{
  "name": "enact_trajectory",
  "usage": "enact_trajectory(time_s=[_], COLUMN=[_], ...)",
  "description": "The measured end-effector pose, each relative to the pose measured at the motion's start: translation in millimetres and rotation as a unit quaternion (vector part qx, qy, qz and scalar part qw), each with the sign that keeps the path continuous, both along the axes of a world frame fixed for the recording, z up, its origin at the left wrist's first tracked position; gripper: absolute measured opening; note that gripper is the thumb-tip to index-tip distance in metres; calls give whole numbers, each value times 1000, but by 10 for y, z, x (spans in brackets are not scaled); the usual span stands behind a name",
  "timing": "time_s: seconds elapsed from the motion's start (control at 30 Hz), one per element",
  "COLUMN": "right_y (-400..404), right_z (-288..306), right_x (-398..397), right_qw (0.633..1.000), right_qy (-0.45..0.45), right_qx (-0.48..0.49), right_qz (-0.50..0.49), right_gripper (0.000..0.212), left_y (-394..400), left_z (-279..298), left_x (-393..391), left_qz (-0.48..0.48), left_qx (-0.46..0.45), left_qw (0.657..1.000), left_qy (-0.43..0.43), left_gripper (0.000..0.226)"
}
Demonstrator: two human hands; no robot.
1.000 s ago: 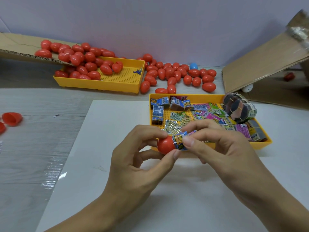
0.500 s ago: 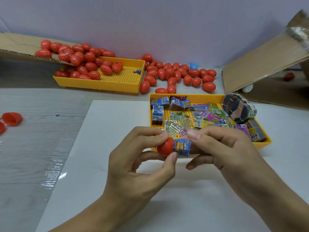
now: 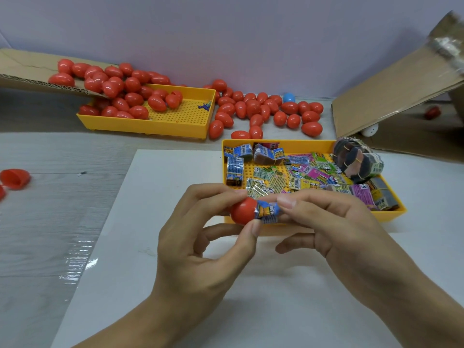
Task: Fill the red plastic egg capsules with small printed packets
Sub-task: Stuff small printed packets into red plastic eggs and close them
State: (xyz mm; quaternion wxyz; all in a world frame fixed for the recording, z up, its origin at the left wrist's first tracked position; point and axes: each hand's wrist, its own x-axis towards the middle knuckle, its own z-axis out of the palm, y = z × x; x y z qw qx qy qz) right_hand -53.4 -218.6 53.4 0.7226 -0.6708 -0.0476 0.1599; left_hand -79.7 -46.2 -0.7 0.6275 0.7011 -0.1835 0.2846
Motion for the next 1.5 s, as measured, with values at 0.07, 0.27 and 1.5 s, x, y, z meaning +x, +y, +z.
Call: enact_trajectory(time_s=[0.07, 0.27, 1.5], right_y=[-1, 7, -22], right_z=[26, 57, -57], right_x=[7, 16, 38], right_qw=[1000, 991, 977], right_qy=[21, 108, 195], right_qx=[20, 82, 90], right_qz=[1, -1, 19], right_gripper=[23, 29, 29], left_y=[-2, 1, 0], left_z=[-9, -18, -17], left_x=[3, 12, 27], left_qz=[3, -1, -73], left_qx=[-11, -25, -3], left_qw=[1000, 1000, 995], left_qy=[7, 4, 68], left_gripper=[29, 26, 30])
